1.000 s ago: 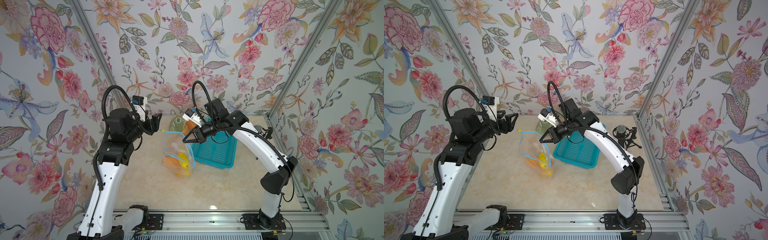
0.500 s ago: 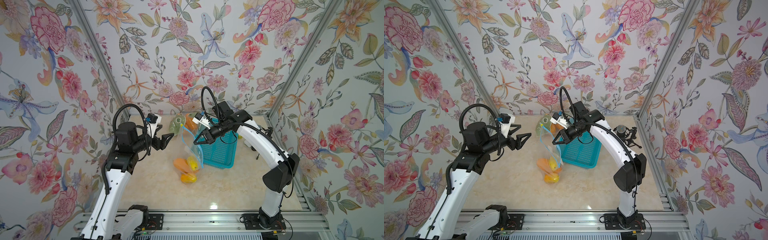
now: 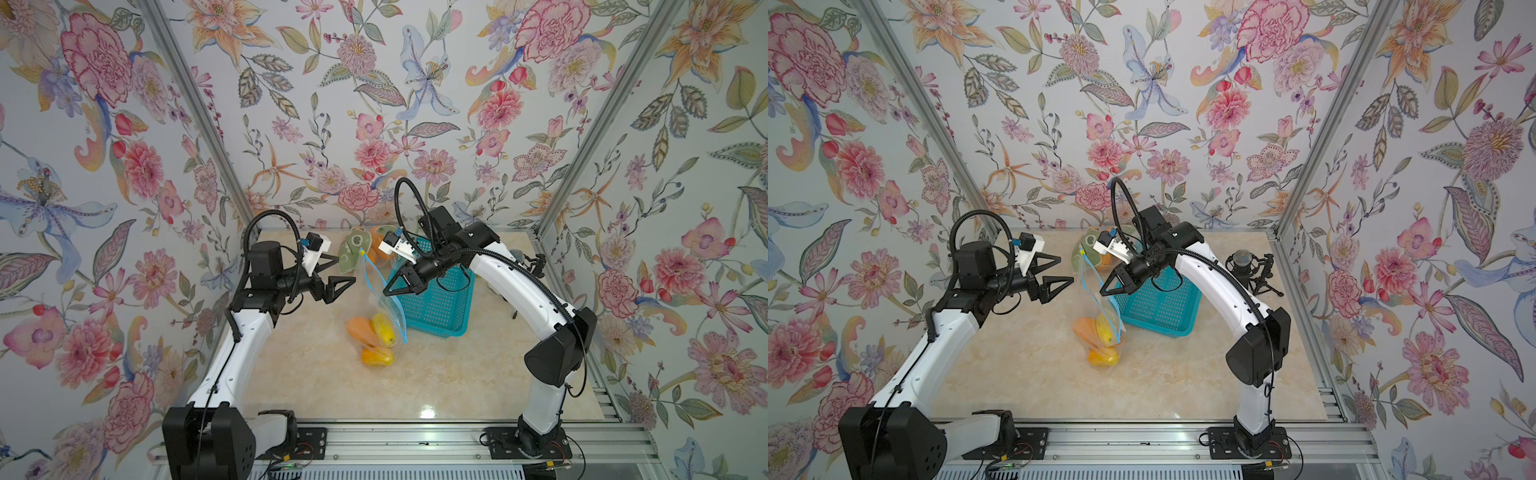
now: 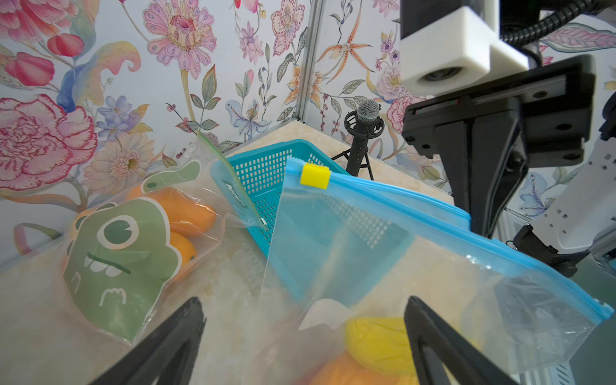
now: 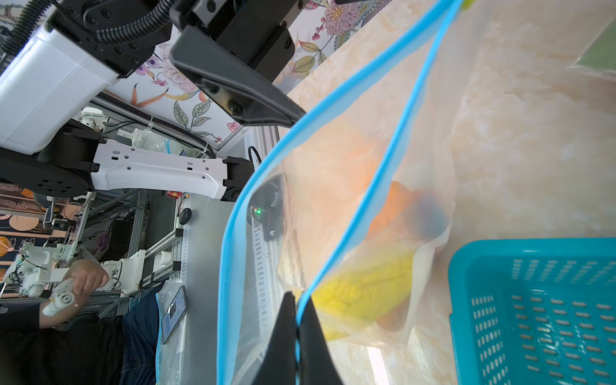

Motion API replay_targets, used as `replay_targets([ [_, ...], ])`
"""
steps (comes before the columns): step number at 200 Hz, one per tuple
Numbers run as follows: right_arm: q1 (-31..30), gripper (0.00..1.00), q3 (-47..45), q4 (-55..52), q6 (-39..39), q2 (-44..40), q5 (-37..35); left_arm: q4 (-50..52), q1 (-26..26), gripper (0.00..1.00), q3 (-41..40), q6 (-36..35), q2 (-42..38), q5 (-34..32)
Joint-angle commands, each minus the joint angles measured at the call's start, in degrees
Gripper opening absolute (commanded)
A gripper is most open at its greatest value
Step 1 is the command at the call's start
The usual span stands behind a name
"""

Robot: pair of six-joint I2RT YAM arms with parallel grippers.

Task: Place the mango in a zip-top bag and seal the zipper
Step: Adjust the zipper food storage bag at the center of the board.

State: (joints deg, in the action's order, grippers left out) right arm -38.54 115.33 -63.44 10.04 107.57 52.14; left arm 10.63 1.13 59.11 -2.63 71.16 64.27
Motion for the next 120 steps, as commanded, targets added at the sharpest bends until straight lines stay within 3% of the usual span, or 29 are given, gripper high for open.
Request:
replay_targets([
  [1,-1.2,0.04,0.2,-2.1,2.9,-1.4,2.0,0.3,-0.3,0.99,2.9,-4.1,3.0,6.2],
  [47,-3.1,0.04,0.7,-3.6,4.9,-1.1,2.4,12.8,-0.4,0.99,11.5,-15.1,11.1,16.6],
  [75,-2.8,0.04,0.3,-3.8,5.2,-1.9,2.2,38.6,-0.5,0.99,21.1,-40.2,19.0,28.0],
  [93,-2.8,0.04,0.5,-3.8,5.1,-2.1,2.2,52.7,-0.4,0.96,24.9,-53.7,24.8,30.4],
  [107,-2.9,0.05,0.7,-3.8,5.1,-2.2,2.0,53.0,0.0,0.92,24.8,-53.8,25.2,30.4],
  [120,-2.8,0.05,0.9,-3.8,5.0,-2.3,1.7,47.1,0.7,0.88,23.4,-47.5,24.0,30.5],
])
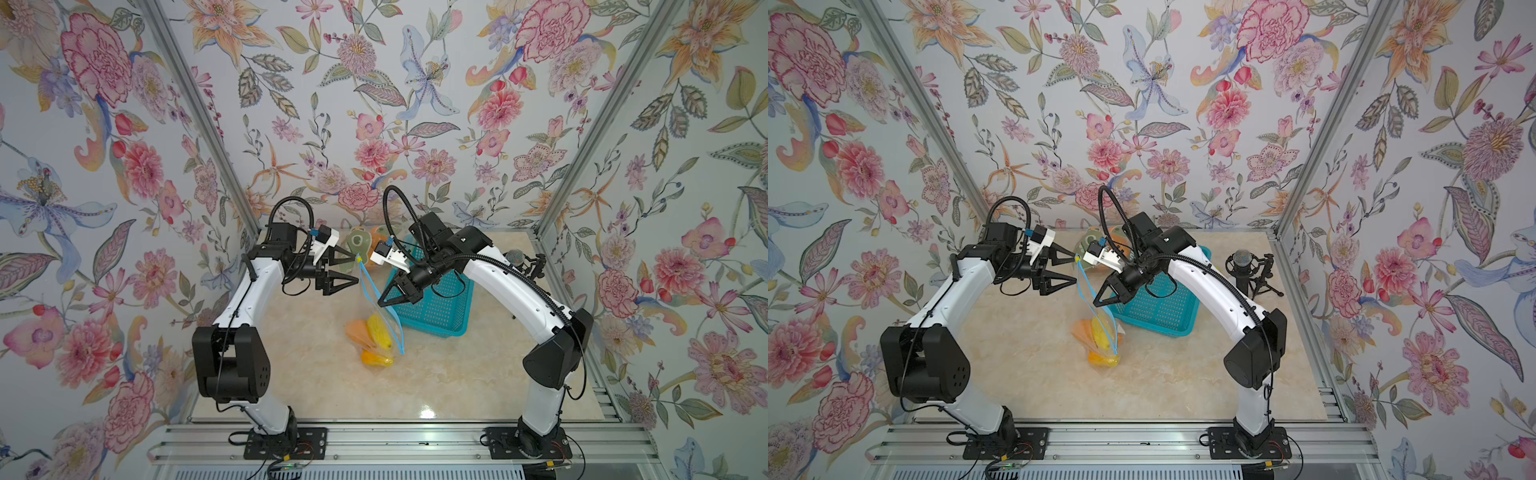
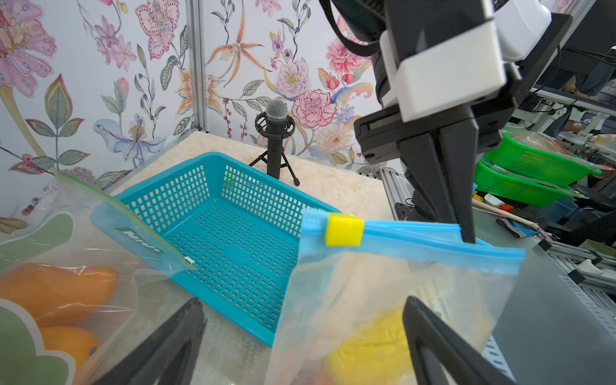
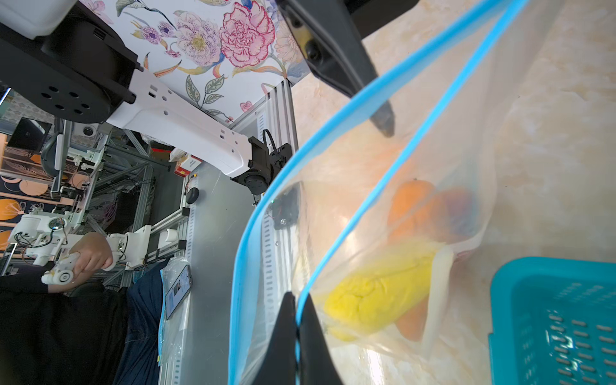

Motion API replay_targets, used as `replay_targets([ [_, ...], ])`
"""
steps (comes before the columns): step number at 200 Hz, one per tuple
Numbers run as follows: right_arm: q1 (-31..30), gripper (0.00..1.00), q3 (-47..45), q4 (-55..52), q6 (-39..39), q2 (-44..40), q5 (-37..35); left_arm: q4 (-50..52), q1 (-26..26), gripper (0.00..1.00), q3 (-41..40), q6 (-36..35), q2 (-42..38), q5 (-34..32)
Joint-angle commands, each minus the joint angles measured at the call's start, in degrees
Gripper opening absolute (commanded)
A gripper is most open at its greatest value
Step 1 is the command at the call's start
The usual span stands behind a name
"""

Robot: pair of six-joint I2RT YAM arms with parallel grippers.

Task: Place the mango in a zip-top bag and seal the zipper
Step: Adjust the zipper food storage bag at the center of the board.

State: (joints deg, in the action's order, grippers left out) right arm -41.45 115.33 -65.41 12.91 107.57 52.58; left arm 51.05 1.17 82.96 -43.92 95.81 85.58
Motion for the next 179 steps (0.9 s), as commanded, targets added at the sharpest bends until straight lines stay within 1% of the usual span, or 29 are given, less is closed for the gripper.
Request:
replay_targets([
  [1,0.2,0.05,0.9,-1.9,2.1,-2.3,1.2,6.2,0.8,0.87,-0.6,-5.6,-0.8,9.3],
  [8,0.2,0.05,1.0,-1.9,2.2,-2.2,1.2,3.6,1.2,0.85,-1.4,-2.8,-1.7,9.6],
  [16,0.3,0.05,1.1,-1.9,2.2,-2.1,1.2,2.7,1.5,0.84,-2.1,-2.1,-2.5,9.9],
  [23,0.3,0.05,1.1,-1.9,2.3,-2.1,1.1,2.3,1.8,0.79,-2.4,-1.6,-2.8,9.7],
  [26,0.4,0.05,1.1,-1.9,2.3,-2.0,1.0,1.9,1.9,0.76,-2.6,-1.2,-3.0,9.6],
  [39,0.4,0.06,1.0,-1.8,2.3,-1.8,0.7,-1.8,2.0,0.56,-3.9,2.6,-3.8,8.8],
  [48,0.5,0.06,1.0,-1.8,2.3,-1.6,0.5,-3.4,2.0,0.44,-4.5,4.0,-4.2,8.5],
  [64,0.5,0.06,1.0,-1.8,2.4,-1.5,0.3,-3.3,1.9,0.36,-4.0,4.7,-4.4,7.5],
  [74,0.7,0.06,1.1,-1.8,2.3,-1.5,-0.2,-3.4,1.9,0.27,-3.6,5.0,-4.5,6.8],
  [82,0.9,0.06,1.3,-1.8,2.1,-1.6,-0.9,-3.6,1.8,0.17,-3.3,5.4,-4.6,6.4],
  [87,1.2,0.06,1.5,-1.8,1.9,-1.6,-1.7,-3.7,1.7,0.09,-3.2,5.7,-4.9,6.3],
  [96,1.7,0.07,2.0,-1.8,1.3,-1.7,-3.4,-3.8,1.2,0.0,-2.9,5.9,-5.5,6.1],
  [108,2.6,0.12,3.2,-1.5,-0.4,-1.5,-6.7,-3.9,0.6,0.0,-2.8,6.1,-5.6,5.8],
  [114,2.9,0.17,4.2,-1.4,-1.5,-1.2,-8.8,-4.1,0.4,0.0,-2.6,6.5,-8.0,5.0],
  [120,2.9,0.25,5.1,-1.4,-2.1,-1.1,-10.8,-4.1,0.2,0.0,-2.2,6.8,-8.7,4.4],
  [125,2.8,0.34,5.8,-1.4,-2.6,-1.0,-12.6,-4.0,0.3,0.0,-2.1,7.0,-9.2,4.0],
  [128,2.7,0.37,6.2,-1.3,-3.0,-1.0,-13.6,-4.2,0.3,0.0,-1.9,7.5,-9.5,3.7],
  [139,2.5,0.4,7.8,-1.0,-4.3,-0.5,-16.4,-4.8,0.2,0.0,-1.6,9.6,-10.5,2.5],
  [145,2.6,0.44,8.8,-0.9,-5.3,-0.2,-18.3,-5.4,0.3,0.0,-1.5,10.8,-11.1,1.4],
  [149,2.6,0.47,9.4,-0.8,-6.1,0.1,-20.1,-6.4,0.2,0.0,-1.7,12.5,-11.6,0.5],
  [155,2.8,0.47,10.4,-0.5,-7.3,0.4,-22.4,-9.1,0.3,0.0,-2.5,16.5,-12.6,-1.5],
  [170,2.8,0.48,11.7,0.0,-8.3,0.3,-24.3,-24.0,0.3,0.0,-8.1,32.0,-17.4,-10.1],
  [179,2.7,0.48,11.8,1.3,-8.9,-0.3,-25.4,-28.7,0.3,0.0,-11.6,35.4,-20.5,-15.8],
])
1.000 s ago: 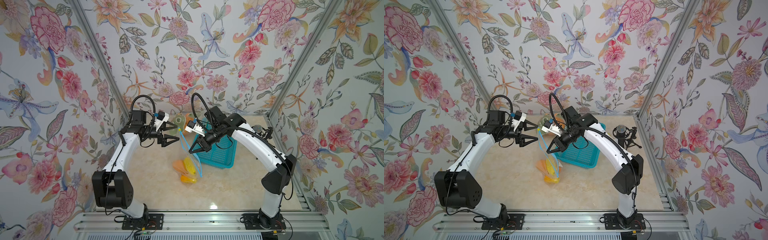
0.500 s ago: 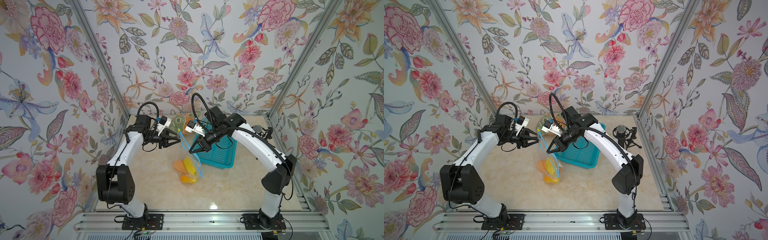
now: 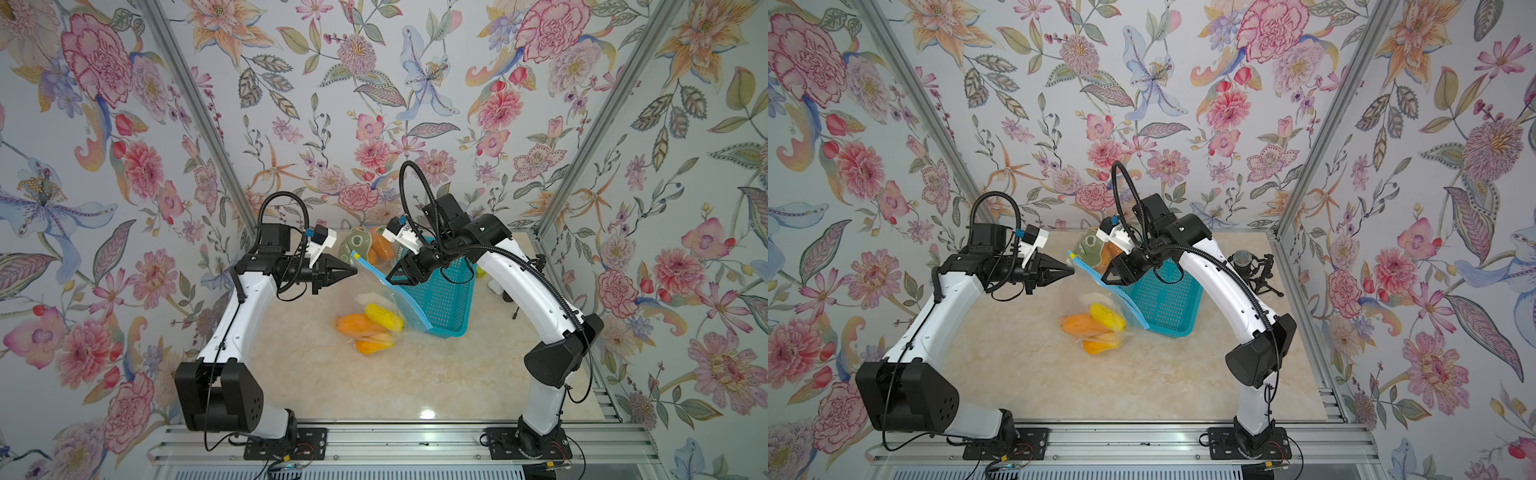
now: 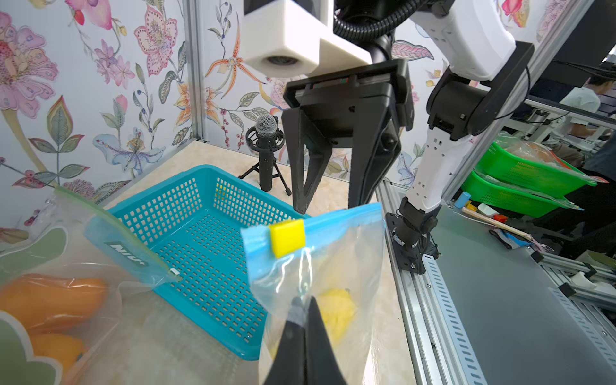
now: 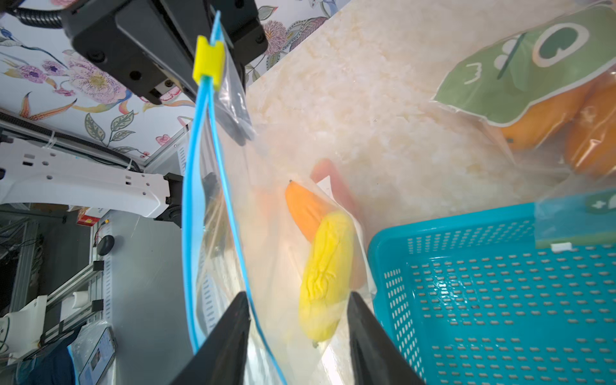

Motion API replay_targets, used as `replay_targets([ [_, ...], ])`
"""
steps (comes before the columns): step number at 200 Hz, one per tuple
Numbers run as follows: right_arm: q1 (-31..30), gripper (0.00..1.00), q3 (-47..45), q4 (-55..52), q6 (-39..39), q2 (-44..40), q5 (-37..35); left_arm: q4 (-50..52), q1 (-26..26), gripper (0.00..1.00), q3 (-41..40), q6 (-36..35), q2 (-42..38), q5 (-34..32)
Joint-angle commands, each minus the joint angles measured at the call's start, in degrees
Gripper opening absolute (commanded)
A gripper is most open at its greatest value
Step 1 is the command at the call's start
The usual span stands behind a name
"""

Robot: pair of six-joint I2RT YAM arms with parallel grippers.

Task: Place the mango in a zip-top bag and seal the zipper
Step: Adjust the zipper food storage bag at the center of the board.

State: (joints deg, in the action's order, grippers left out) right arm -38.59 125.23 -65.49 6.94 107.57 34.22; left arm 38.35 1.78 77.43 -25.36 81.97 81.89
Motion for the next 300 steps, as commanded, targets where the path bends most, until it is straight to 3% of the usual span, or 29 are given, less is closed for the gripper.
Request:
replay_targets([
  [1,-0.2,0.48,1.8,1.5,-2.9,-0.4,-7.1,-16.4,-0.2,0.0,-6.3,17.1,-7.0,-12.6],
  [23,-0.9,0.59,-1.7,7.5,-3.9,-3.4,-10.0,-19.9,-0.5,0.0,-10.7,19.8,-11.4,-14.9],
  [34,-1.0,0.59,-3.5,9.7,-3.8,-4.6,-10.7,-20.1,-0.5,0.0,-11.5,20.1,-12.3,-16.4],
  [62,-1.7,0.61,-9.9,18.8,-6.0,-8.2,-3.7,-20.3,-0.2,0.0,-11.1,21.7,-13.9,-20.0],
  [77,-3.3,0.69,-11.2,21.7,-5.4,-9.6,-0.7,-19.1,0.1,0.0,-10.0,21.2,-14.6,-20.9],
  [113,-6.3,0.75,-10.8,26.2,-6.6,-7.9,1.8,-20.0,0.8,0.0,-11.5,20.5,-16.9,-18.2],
  [191,-6.9,0.71,-6.6,27.6,-8.9,-0.4,4.0,-19.6,1.6,0.0,-13.8,19.0,-19.4,-16.1],
  [206,-7.0,0.63,-6.5,27.7,-8.9,0.0,4.6,-19.8,1.6,0.0,-13.8,19.1,-19.4,-15.7],
  [237,-5.7,0.31,-6.7,27.6,-9.9,-0.2,5.2,-18.9,1.6,0.04,-13.6,18.4,-19.7,-16.5],
  [252,-5.7,0.16,-7.4,27.6,-9.0,-1.1,4.8,-18.8,1.6,0.22,-13.7,18.7,-20.3,-18.6],
  [267,-5.9,0.08,-8.5,27.4,-7.3,-2.2,3.4,-18.5,1.6,0.35,-13.6,18.4,-20.5,-18.8],
  [282,-5.8,0.07,-10.1,26.8,-5.3,-3.5,2.0,-18.2,1.6,0.49,-13.1,18.5,-20.9,-18.9],
  [300,-5.4,0.06,-12.8,25.8,-2.6,-5.8,2.1,-18.4,1.7,0.53,-12.0,19.4,-21.0,-17.5],
])
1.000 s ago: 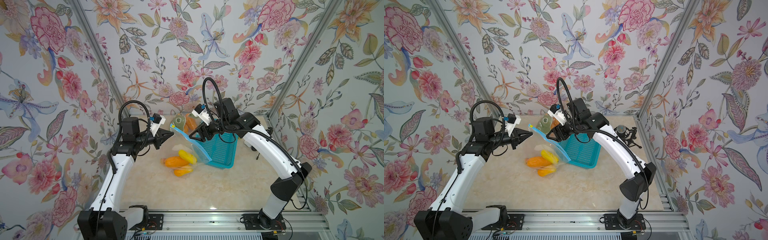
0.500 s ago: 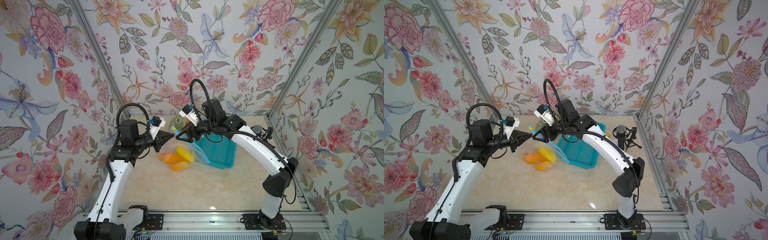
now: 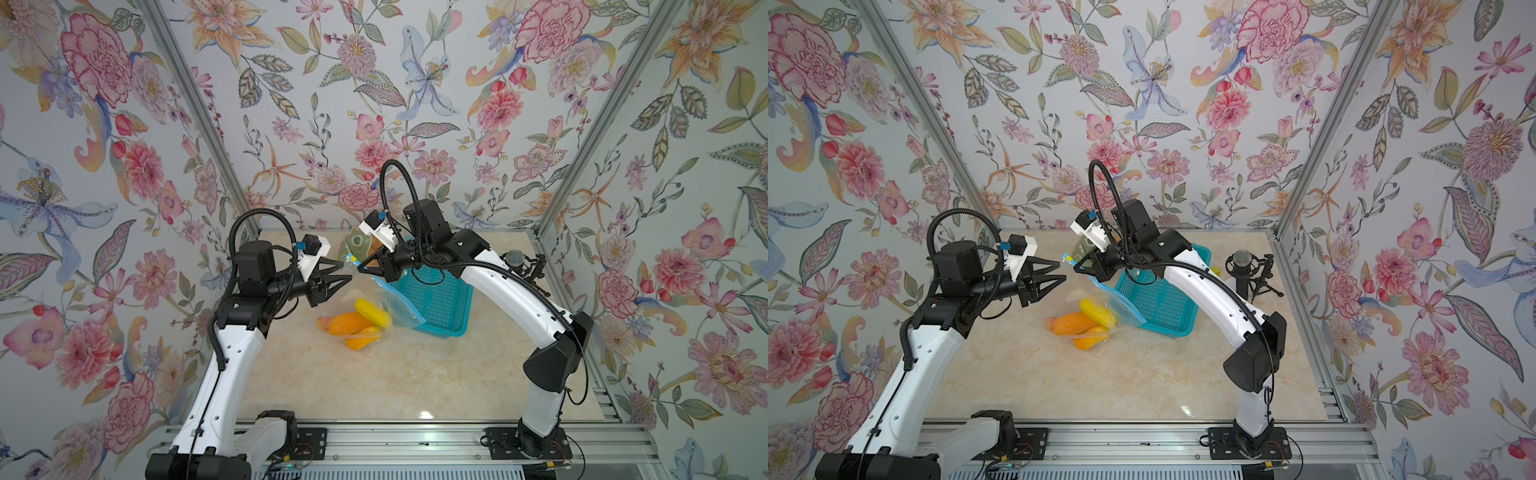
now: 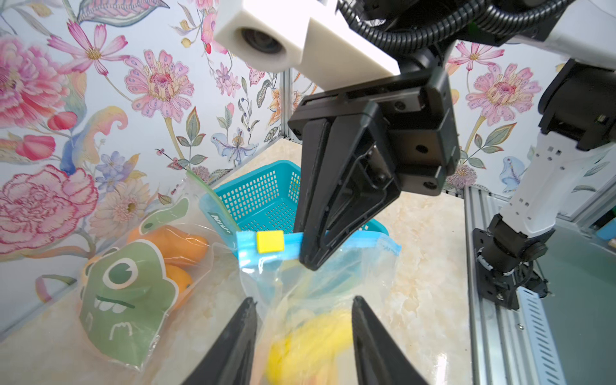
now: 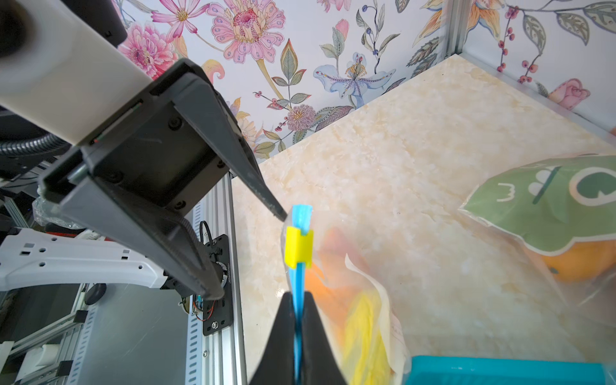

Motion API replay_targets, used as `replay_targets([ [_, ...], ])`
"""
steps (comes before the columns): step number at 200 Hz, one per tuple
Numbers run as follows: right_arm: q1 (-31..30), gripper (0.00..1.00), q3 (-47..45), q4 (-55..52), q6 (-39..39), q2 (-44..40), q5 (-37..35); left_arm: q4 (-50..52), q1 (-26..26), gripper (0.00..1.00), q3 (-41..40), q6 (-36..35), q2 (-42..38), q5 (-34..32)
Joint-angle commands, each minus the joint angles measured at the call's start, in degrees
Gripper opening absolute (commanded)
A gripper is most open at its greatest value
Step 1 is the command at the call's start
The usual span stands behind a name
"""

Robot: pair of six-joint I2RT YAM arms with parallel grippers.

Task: Place the mango in a zip-top bag and seal the zipper
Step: Adjust the zipper food storage bag at the center of the board.

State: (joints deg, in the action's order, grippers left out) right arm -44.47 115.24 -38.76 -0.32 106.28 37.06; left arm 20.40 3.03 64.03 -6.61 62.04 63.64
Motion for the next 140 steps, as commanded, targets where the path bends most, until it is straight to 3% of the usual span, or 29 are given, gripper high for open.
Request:
replay_targets([
  [1,0.5,0.06,-3.0,-1.0,4.9,-4.7,-0.8,-0.5,0.4,0.54,1.5,0.7,-1.1,0.9],
  [9,0.5,0.0,-4.2,-1.5,6.4,-6.0,-1.3,-0.7,0.4,0.54,2.2,1.6,-0.9,2.4],
  [50,0.3,0.0,-5.1,-3.2,10.5,-11.5,-4.0,-0.6,2.1,0.53,6.8,5.5,-1.1,2.6],
  [93,0.1,0.0,-0.4,-8.6,16.4,-12.4,-3.6,-0.7,2.5,0.57,10.8,8.4,-0.3,3.3],
  [117,-1.0,0.0,-3.8,-8.7,19.1,-13.3,-3.1,-0.3,3.9,0.58,10.3,8.1,0.6,4.1],
  [140,-3.3,0.0,-7.6,-8.1,23.2,-14.7,-7.4,2.3,6.6,0.6,9.5,6.3,0.9,3.4],
])
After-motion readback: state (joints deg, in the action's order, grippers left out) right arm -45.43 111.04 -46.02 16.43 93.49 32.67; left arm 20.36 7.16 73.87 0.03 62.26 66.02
